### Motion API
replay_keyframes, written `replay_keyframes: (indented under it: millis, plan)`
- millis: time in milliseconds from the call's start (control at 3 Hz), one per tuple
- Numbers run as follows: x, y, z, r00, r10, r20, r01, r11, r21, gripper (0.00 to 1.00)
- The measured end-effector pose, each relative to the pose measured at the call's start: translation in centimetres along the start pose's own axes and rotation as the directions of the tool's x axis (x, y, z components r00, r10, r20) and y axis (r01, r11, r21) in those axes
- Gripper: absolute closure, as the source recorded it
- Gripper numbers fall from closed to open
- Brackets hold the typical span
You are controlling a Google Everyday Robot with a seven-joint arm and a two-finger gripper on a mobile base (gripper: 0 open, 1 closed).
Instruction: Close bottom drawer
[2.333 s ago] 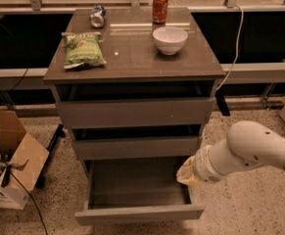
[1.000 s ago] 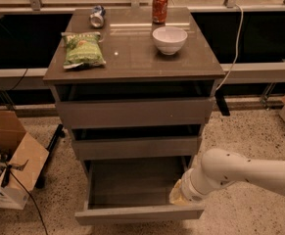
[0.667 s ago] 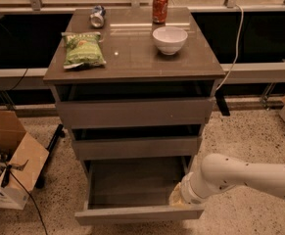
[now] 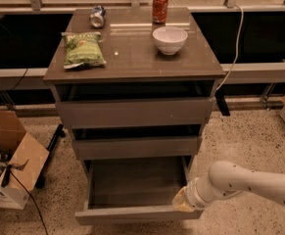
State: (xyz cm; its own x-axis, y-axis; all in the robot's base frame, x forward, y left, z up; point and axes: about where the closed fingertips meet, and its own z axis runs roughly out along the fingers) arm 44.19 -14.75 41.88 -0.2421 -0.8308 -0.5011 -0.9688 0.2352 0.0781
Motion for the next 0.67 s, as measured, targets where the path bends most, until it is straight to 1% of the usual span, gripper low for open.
replay_keyframes:
  millis: [333, 667]
  plan:
    - [1.6, -0.4, 1.7, 0.999, 0.030, 0.015, -0.030, 0.9994, -0.019, 1.00]
    - [3.5, -1.0, 4.4, 0.998, 0.064, 0.014, -0.064, 0.9968, -0.048, 1.00]
